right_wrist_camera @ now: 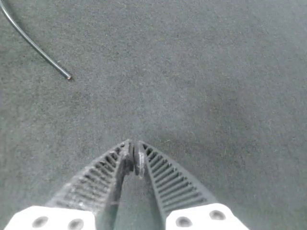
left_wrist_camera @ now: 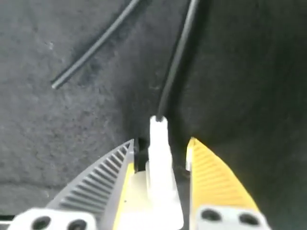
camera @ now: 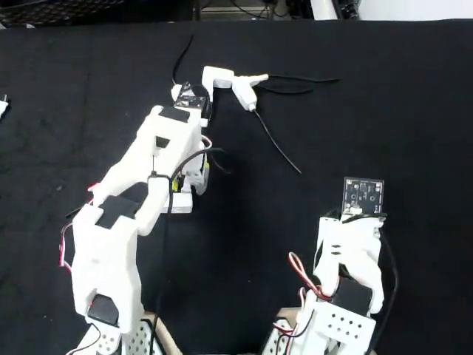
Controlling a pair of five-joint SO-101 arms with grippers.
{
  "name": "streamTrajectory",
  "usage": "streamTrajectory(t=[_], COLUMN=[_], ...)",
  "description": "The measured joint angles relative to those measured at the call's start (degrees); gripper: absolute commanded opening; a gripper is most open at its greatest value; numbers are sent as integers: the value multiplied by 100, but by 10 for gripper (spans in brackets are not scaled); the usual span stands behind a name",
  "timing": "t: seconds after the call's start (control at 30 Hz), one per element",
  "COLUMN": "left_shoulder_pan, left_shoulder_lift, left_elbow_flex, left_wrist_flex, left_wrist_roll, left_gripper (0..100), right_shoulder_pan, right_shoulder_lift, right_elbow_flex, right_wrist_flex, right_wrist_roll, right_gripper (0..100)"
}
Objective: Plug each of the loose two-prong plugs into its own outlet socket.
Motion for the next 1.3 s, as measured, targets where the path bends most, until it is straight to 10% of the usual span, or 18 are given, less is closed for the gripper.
streamTrajectory(t=[0.87, 1.3], left_shoulder_pan=[-53, -123], left_shoulder_lift=[431, 457], left_elbow_flex=[-651, -1002], left_wrist_flex=[-62, 607], left_wrist_roll=[0, 0], left_gripper=[30, 30], right_shoulder_pan=[-888, -4967], right_shoulder_lift=[-9, -9], right_elbow_flex=[0, -123], right_wrist_flex=[440, 554], right_wrist_roll=[484, 1389], right_gripper=[15, 13])
